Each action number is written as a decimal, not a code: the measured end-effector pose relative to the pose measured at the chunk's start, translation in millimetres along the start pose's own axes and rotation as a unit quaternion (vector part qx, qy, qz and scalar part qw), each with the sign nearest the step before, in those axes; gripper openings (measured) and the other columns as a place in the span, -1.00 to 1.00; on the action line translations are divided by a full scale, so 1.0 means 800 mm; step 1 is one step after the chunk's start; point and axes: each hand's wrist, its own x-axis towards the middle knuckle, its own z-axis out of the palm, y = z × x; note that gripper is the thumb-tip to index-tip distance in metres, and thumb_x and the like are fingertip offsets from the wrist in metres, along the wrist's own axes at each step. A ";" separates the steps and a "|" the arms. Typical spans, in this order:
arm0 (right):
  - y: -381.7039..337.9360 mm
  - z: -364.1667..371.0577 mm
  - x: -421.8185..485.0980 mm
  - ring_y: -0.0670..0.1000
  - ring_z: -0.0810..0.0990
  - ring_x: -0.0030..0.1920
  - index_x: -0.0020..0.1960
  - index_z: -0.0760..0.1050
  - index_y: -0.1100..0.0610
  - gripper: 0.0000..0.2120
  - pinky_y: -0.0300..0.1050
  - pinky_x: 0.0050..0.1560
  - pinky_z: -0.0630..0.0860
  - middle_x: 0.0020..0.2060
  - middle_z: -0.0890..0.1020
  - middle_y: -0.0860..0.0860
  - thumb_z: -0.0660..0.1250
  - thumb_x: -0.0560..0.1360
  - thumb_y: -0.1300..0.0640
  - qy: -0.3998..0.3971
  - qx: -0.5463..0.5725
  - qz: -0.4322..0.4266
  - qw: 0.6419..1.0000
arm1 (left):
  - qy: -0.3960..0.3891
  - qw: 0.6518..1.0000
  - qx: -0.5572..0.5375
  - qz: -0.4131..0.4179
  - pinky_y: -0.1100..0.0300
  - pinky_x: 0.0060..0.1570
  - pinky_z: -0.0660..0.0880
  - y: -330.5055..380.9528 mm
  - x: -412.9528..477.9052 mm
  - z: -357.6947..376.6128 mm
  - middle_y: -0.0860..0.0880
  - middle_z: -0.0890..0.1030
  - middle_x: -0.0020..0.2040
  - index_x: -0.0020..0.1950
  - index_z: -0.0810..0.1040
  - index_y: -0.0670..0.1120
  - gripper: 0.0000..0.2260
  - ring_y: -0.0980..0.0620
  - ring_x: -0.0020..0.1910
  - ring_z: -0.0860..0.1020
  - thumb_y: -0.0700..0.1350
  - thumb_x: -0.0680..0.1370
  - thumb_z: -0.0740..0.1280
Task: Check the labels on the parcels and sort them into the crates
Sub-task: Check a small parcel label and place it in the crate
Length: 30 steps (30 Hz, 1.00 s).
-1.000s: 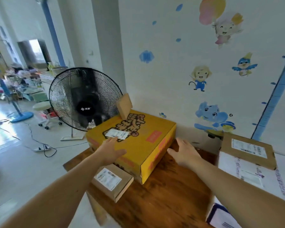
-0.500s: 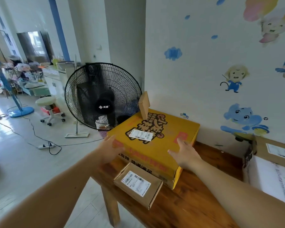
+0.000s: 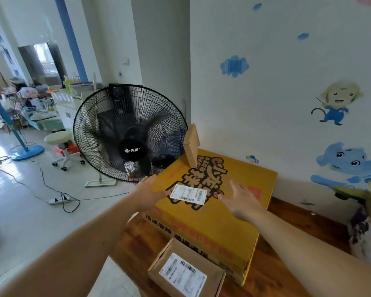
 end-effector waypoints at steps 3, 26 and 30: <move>0.000 -0.007 0.047 0.16 0.13 0.55 0.61 -0.03 0.04 -0.28 0.10 0.42 0.30 0.60 0.05 0.04 0.16 0.61 -0.22 0.003 0.012 0.004 1.000 | 0.003 1.000 0.010 0.000 -0.02 0.44 0.20 0.020 0.049 -0.007 -0.04 -0.01 0.62 0.62 -0.02 -0.02 -0.25 -0.09 0.57 0.07 0.16 0.58 0.31; 0.010 0.018 0.180 0.17 0.15 0.54 0.60 -0.01 0.05 -0.30 0.11 0.45 0.26 0.57 0.13 0.05 0.20 0.61 -0.16 0.004 0.010 0.153 0.988 | 0.036 0.989 -0.143 0.007 -0.11 0.39 0.30 0.113 0.283 0.029 -0.11 0.27 0.54 0.62 -0.14 0.00 -0.15 -0.19 0.44 0.35 0.12 0.55 0.36; -0.005 0.033 0.200 0.14 0.25 0.50 0.59 0.06 0.01 -0.30 0.12 0.41 0.37 0.55 0.21 0.03 0.22 0.57 -0.23 0.020 0.022 0.138 0.990 | 0.030 0.991 -0.132 0.011 -0.05 0.33 0.37 0.109 0.301 0.027 -0.15 0.38 0.47 0.62 -0.03 -0.05 -0.25 -0.20 0.39 0.42 0.10 0.59 0.32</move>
